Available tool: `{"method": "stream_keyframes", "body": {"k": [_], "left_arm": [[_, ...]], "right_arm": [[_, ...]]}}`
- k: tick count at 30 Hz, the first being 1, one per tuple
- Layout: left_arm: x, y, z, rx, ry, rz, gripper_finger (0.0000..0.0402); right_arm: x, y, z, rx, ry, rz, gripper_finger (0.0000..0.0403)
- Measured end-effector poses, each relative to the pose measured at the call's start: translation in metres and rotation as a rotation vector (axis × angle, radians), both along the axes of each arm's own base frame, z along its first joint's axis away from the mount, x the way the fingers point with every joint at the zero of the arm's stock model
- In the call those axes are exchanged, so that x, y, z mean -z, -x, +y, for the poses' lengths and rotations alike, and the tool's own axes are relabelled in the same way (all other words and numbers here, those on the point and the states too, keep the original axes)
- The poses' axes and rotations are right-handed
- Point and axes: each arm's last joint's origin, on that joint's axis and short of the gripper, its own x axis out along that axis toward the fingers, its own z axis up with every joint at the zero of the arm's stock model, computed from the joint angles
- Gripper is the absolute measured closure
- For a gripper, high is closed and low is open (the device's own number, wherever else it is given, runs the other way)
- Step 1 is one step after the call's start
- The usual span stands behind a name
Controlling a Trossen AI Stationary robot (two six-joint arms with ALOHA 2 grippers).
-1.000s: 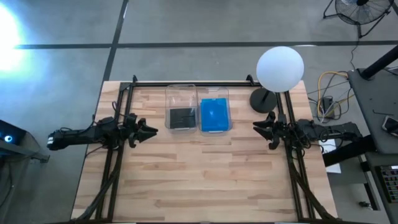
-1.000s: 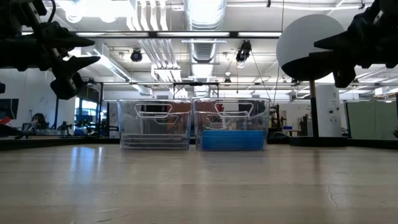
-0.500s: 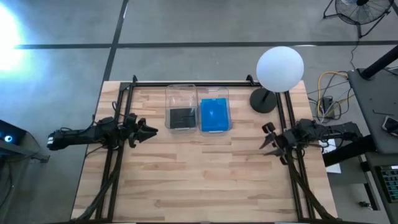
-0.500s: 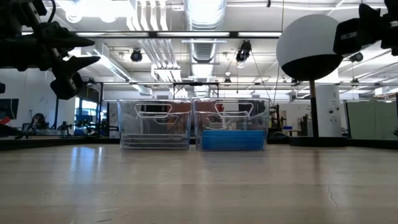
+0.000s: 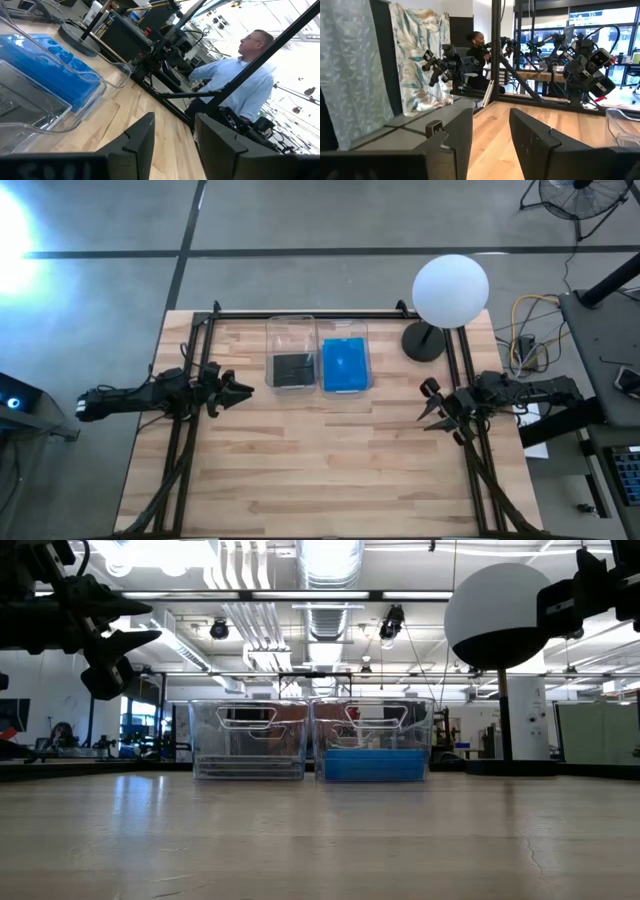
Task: Pick & place jewel cases by type
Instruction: Return to Home Position
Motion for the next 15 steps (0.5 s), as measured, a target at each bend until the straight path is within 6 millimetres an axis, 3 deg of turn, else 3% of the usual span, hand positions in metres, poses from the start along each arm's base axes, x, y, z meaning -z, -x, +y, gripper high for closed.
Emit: {"method": "stream_keyframes", "body": {"k": [15], "left_arm": [[0.0, 0.0, 0.0, 0.0, 0.0, 0.0, 0.0278]], "right_arm": [[0.0, 0.0, 0.0, 0.001, 0.001, 0.0, 0.0273]]}}
